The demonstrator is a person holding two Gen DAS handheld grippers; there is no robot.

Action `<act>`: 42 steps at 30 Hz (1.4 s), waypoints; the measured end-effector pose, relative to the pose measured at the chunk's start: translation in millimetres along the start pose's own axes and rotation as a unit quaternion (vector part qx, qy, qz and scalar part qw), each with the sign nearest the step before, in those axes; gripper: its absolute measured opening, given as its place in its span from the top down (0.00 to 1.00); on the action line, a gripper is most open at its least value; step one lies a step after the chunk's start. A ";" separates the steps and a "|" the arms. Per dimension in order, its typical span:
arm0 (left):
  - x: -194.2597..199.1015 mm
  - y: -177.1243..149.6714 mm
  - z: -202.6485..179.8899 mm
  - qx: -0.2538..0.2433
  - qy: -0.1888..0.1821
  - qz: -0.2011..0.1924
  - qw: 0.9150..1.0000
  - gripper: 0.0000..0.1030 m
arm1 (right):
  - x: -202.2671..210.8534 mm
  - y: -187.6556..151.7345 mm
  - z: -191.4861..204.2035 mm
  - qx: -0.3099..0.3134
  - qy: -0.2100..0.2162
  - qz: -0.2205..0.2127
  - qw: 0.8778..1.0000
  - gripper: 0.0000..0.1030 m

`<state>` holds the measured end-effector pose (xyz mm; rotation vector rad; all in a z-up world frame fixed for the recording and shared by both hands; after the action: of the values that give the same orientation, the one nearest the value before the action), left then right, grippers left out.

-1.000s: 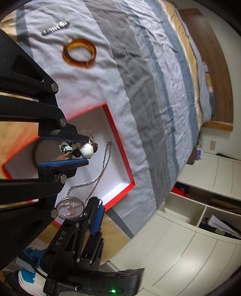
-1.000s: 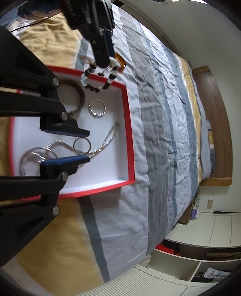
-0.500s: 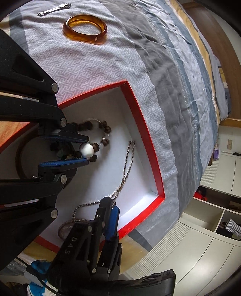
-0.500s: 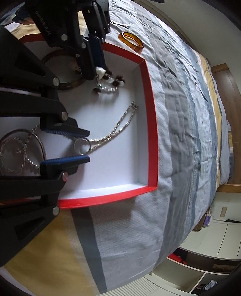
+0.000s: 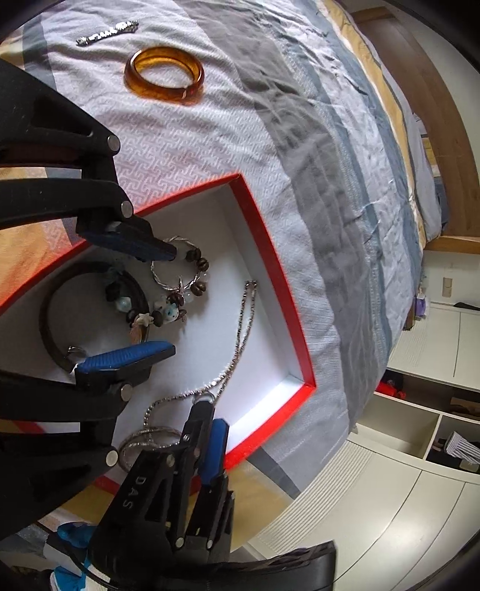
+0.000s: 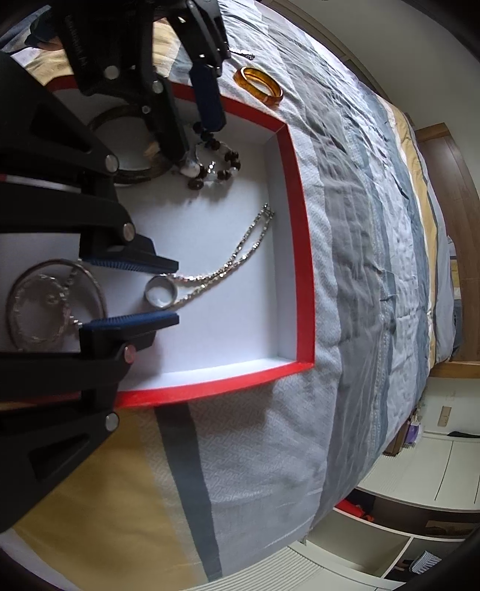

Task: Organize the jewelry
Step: 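Withdraw both open tools from the box toward the watch and amber bangle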

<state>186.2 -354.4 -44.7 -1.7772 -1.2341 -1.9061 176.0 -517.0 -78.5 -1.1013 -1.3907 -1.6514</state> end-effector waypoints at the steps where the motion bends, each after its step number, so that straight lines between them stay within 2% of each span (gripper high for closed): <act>1: 4.0 -0.7 -0.4 0.001 0.002 -0.003 1.000 0.53 | 5.1 -2.4 -0.7 -0.002 -0.001 -0.003 1.000 0.80; 7: 30.2 -12.2 -1.7 0.004 0.004 -0.016 1.000 0.49 | 32.9 -18.0 -2.0 -0.015 -0.006 -0.016 1.000 0.80; 13: 55.5 -37.1 1.0 0.016 0.009 -0.020 1.000 0.45 | 59.0 -39.3 0.4 -0.029 -0.010 -0.025 0.999 0.80; 20: 91.3 -74.9 6.9 0.040 0.043 -0.031 0.998 0.36 | 89.4 -63.8 19.0 -0.033 -0.003 -0.038 0.999 0.80; 27: 128.9 -110.8 16.9 0.062 0.081 -0.046 0.994 0.34 | 113.1 -86.5 50.7 -0.024 0.006 -0.045 0.999 0.77; 33: 163.2 -138.3 34.4 0.086 0.103 -0.067 0.989 0.29 | 127.6 -96.7 85.0 -0.006 0.019 -0.054 0.998 0.76; 42: 183.2 -182.4 77.4 0.124 0.121 -0.068 0.982 0.25 | 138.6 -99.2 133.8 0.025 0.034 -0.063 0.997 0.76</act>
<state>74.1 -124.3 40.9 -1.3244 -1.4592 -1.8760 54.2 -366.5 18.8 -0.9372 -1.4743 -1.7175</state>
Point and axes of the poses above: each gripper's, at about its wrist camera, not at the fingertips, and x roughly against the way its jaws point, z to its left, y to its top, the point moved 1 cm from there along -x, roughly the way its jaws point, and after that the axes turned 11 degrees about z, right-handed, at the moved point
